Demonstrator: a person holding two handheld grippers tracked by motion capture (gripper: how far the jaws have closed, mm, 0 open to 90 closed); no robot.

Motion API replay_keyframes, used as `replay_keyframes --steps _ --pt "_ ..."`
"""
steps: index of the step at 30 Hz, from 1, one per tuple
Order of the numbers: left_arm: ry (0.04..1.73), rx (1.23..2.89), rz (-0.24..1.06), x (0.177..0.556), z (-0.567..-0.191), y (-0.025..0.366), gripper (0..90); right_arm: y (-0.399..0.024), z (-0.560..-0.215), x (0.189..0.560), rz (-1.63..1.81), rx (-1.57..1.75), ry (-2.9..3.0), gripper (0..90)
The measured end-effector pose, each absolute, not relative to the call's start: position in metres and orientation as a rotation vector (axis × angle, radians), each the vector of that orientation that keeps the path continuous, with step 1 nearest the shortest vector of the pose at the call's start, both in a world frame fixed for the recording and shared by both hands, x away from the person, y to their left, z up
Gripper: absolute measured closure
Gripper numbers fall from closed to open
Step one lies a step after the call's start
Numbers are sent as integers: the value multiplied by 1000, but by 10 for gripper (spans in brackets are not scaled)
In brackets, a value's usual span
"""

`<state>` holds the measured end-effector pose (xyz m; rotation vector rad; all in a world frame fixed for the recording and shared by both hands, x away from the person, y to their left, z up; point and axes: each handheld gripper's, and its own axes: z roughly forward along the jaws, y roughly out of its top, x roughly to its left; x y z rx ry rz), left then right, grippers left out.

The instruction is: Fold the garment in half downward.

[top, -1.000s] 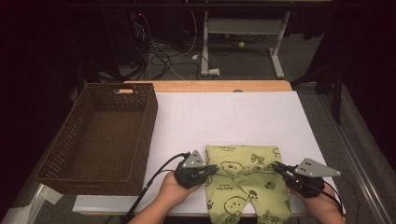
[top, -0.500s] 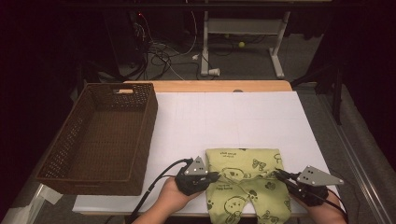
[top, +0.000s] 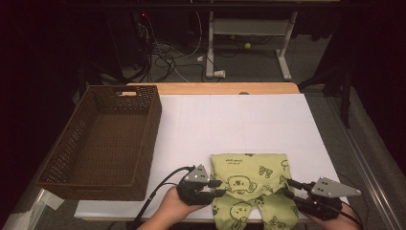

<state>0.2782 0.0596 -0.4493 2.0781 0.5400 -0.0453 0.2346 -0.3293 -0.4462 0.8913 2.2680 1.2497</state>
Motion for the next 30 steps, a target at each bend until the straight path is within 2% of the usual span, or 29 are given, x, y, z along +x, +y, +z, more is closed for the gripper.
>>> replay_keyframes --steps 3,9,14,19,23,29,30 --pt "589 2020 -57 283 -446 65 495 -335 -440 231 1293 923 2220 462" --pt "760 1965 17 301 -450 67 361 -337 -437 250 1262 1052 2135 418" --pt "902 1980 124 334 -462 64 359 -335 -441 282 1228 1143 2124 464" --pt "1030 1980 84 359 -475 60 359 -331 -445 319 1172 1227 2108 464" --pt "1012 2018 63 362 -475 53 362 -330 -455 343 1124 1300 2133 451" --pt "989 2048 42 360 -477 50 482 -321 -468 344 1020 1277 2241 515" --pt "988 2048 38 361 -477 50 506 -320 -468 343 1016 1265 2240 550"
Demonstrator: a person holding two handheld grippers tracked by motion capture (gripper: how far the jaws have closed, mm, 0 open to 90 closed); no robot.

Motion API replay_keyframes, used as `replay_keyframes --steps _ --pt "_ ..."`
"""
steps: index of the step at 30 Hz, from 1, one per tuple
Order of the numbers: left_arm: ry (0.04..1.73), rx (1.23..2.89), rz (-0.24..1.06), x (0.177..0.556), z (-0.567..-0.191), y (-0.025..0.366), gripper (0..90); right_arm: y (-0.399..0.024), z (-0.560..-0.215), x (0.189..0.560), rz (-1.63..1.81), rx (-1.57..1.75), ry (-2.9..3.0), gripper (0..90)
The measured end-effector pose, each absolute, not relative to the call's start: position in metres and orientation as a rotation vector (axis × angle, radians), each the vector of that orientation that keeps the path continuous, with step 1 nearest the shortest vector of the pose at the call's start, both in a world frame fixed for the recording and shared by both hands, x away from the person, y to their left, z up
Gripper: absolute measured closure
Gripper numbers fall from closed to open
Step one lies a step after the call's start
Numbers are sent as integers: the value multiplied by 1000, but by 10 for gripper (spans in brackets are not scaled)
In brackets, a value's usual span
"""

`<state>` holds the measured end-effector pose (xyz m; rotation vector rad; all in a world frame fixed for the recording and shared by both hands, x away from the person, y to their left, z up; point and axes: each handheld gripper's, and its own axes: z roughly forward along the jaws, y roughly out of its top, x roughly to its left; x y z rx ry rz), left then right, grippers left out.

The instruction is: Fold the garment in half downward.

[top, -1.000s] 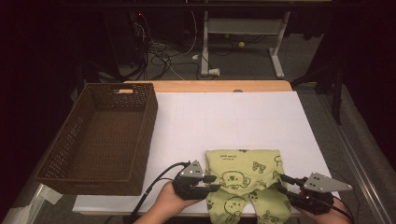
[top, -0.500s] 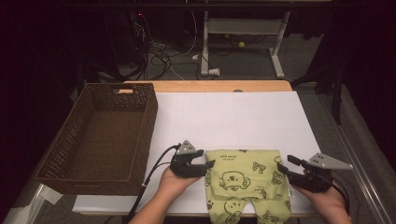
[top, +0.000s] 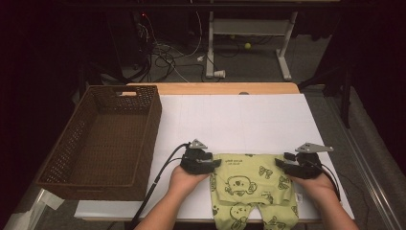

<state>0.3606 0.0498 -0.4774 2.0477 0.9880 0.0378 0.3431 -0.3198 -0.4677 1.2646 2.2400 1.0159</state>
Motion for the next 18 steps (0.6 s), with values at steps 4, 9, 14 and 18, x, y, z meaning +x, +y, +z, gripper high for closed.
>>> replay_keyframes --steps 4,9,14,18 --pt "963 2069 25 360 -478 48 644 -318 -468 340 1017 1242 2255 675" --pt "916 2115 81 355 -477 42 779 -314 -469 336 1019 1208 2269 830" --pt "894 2131 129 351 -476 40 790 -311 -469 333 997 1166 2259 855" --pt "883 2128 164 349 -475 40 790 -310 -468 329 1002 1144 2226 858"
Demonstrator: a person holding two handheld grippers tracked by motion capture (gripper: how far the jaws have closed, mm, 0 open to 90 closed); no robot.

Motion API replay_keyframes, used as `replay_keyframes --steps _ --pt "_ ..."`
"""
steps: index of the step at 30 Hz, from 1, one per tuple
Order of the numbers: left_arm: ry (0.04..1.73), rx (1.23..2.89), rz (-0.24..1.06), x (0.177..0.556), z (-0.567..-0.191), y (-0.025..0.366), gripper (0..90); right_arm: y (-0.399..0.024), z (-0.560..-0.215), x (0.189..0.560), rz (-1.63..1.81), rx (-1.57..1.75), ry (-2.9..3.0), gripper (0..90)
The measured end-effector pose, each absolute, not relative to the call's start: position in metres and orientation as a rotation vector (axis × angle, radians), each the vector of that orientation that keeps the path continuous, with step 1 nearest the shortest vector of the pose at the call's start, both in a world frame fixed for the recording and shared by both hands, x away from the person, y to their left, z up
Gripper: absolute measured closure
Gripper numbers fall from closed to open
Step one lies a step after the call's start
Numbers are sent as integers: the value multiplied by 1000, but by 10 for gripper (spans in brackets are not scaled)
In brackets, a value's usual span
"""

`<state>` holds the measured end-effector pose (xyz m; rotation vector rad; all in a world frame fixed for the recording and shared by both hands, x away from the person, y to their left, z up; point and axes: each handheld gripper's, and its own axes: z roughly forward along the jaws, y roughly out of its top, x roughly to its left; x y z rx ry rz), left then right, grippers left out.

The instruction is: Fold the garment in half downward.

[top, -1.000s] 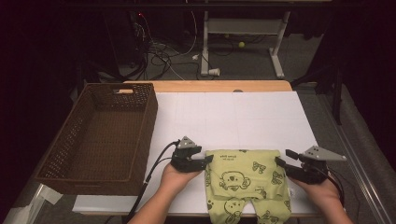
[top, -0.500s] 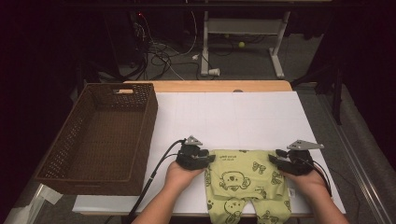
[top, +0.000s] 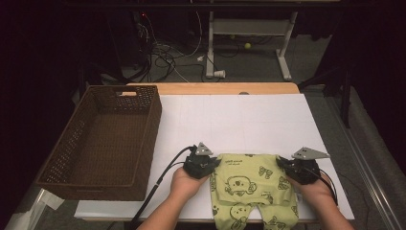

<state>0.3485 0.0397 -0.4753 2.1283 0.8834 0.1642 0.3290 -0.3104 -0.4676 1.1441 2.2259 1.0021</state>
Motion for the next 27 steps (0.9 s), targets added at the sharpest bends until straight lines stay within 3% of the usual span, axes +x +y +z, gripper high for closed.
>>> replay_keyframes --steps 15,27 --pt "897 2064 199 365 -466 42 789 -317 -455 331 1071 1152 2081 859" --pt "986 2037 275 410 -460 46 786 -301 -450 379 1007 1126 2054 859"
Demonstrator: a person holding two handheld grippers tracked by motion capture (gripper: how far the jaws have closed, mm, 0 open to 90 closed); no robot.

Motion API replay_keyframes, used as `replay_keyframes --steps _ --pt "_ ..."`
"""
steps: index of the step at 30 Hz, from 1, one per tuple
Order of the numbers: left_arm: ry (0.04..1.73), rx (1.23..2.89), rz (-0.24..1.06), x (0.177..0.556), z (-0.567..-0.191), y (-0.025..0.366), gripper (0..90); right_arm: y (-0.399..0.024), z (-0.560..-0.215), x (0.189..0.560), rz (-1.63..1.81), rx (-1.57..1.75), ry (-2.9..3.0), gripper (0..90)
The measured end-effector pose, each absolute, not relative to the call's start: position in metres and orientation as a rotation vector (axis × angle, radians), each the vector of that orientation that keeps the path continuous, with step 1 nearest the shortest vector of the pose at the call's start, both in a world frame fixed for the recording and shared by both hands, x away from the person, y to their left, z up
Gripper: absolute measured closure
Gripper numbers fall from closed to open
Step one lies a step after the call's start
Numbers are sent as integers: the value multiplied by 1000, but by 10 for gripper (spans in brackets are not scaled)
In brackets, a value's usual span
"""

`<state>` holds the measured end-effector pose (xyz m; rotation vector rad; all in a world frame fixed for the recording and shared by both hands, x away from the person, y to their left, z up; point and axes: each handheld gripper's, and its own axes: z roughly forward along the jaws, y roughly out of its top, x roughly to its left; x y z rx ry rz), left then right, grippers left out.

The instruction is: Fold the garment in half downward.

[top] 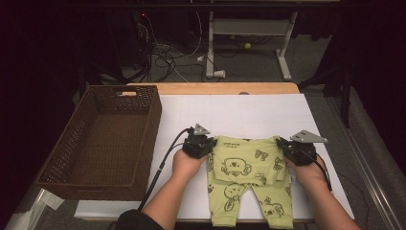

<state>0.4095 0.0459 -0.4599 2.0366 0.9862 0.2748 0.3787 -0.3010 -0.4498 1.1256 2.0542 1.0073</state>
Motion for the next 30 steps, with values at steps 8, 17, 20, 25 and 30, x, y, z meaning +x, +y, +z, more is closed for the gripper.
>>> replay_keyframes --steps 8,17,20,25,30 --pt "1005 2023 324 435 -453 45 785 -293 -435 417 1004 1146 2026 856" --pt "1073 2024 287 434 -451 52 382 -299 -435 425 1056 1236 2022 539" --pt "1075 2019 279 422 -451 60 269 -307 -434 415 1096 1258 2020 424" --pt "1058 2045 273 394 -459 73 122 -310 -438 388 1143 1230 2036 228" --pt "1059 2073 278 371 -468 79 0 -310 -441 362 1193 1206 2025 10"
